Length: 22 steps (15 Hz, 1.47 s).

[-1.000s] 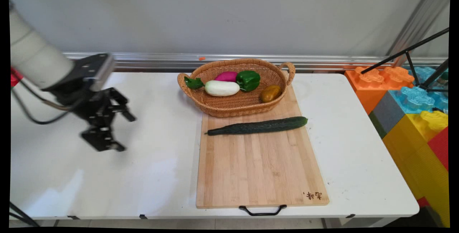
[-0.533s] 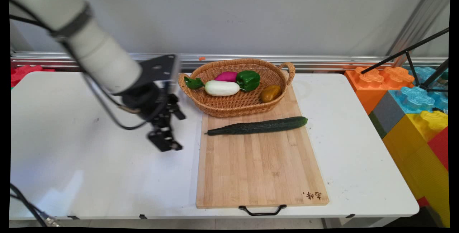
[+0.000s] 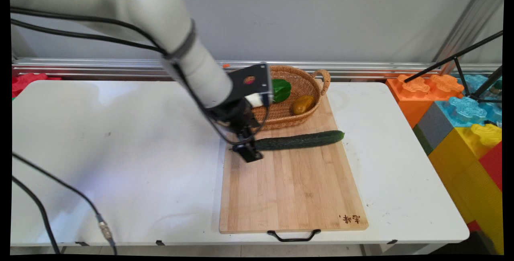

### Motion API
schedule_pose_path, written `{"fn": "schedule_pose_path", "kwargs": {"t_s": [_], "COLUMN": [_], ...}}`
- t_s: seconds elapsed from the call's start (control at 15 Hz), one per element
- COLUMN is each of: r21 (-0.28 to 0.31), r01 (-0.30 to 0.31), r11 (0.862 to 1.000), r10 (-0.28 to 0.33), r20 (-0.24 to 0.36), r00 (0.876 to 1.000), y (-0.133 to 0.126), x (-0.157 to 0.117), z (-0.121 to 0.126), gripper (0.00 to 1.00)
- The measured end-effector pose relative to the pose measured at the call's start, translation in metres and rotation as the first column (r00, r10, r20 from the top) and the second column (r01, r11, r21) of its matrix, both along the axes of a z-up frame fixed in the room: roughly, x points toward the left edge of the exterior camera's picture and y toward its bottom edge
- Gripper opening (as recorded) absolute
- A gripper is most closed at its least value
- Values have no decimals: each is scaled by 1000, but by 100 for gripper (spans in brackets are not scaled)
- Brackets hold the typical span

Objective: Pick up the cucumber from the cutting board

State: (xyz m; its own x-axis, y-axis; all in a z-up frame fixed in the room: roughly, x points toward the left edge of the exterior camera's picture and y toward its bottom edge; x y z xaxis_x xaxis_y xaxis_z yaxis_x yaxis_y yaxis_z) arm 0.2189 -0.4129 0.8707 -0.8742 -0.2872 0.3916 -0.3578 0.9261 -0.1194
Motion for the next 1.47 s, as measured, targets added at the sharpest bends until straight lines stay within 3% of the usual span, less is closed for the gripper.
{"fn": "schedule_pose_path", "kwargs": {"t_s": [0.53,1.2,1.27,1.47], "r21": [-38,-62,-60,-58], "r01": [-41,-78,-81,-82], "r11": [998,995,995,995], "r10": [41,78,81,82], "r20": [-3,-4,-7,-10], "r00": [999,997,997,997], "y": [-32,-51,-51,-51], "x": [-43,-69,-71,-75], "z": [-51,-97,-99,-101], "gripper": [100,100,0,0]}}
